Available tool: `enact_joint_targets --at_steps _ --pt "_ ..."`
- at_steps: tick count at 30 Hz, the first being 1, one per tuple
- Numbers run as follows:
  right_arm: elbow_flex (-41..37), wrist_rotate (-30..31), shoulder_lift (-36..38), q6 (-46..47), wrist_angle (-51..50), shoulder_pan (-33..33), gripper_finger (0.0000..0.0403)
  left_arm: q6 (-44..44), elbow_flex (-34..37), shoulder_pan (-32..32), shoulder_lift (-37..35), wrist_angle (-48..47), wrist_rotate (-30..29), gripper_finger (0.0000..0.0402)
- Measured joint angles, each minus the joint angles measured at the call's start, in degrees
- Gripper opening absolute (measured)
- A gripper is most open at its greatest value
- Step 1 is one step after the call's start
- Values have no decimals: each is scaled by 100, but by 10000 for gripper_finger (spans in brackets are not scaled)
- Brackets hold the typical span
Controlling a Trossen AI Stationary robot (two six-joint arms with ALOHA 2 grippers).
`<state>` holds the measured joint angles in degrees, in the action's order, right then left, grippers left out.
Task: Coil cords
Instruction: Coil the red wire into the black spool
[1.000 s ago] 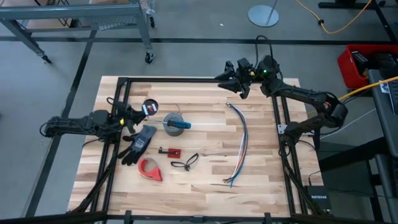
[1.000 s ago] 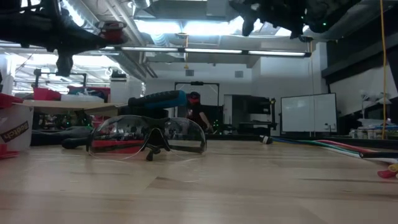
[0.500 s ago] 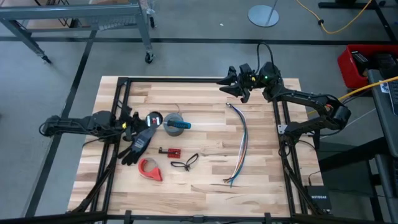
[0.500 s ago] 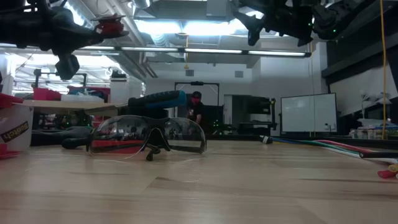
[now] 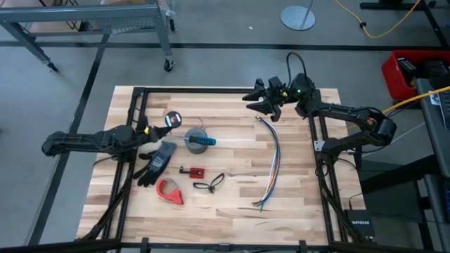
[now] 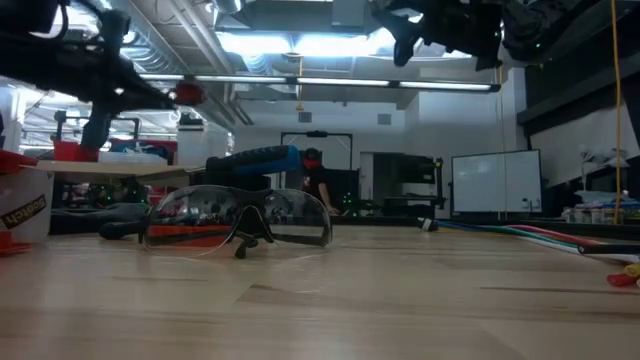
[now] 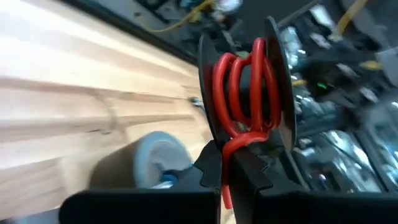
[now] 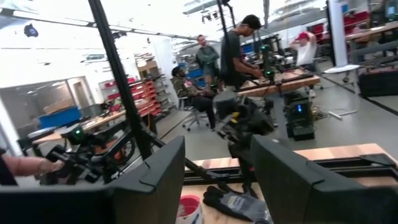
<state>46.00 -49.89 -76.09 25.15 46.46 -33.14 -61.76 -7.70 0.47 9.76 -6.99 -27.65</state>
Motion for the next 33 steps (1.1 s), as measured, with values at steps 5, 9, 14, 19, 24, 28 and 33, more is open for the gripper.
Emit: enact_joint_targets --at_steps 5,9,14,19,24,28,33 --pt "0 0 0 -246 -2 259 189 -366 0 226 183 -387 -71 0" --pt "0 -4 -2 -372 -4 416 189 -330 0 463 338 -498 -305 0" --pt "2 -17 -2 -418 -8 484 189 -369 -1 898 478 -697 -503 0" --pt "2 -17 -2 -457 -39 506 189 -708 -2 1305 578 -1276 -503 0" --pt "2 -21 -2 -497 -40 506 189 -772 -2 1648 605 -1547 -499 0" --pt "2 -22 -2 -600 -42 506 189 -863 -4 1896 616 -1565 -466 0" --pt "4 -24 -2 -611 -126 506 189 -1566 -9 2112 837 -1589 -1 0"
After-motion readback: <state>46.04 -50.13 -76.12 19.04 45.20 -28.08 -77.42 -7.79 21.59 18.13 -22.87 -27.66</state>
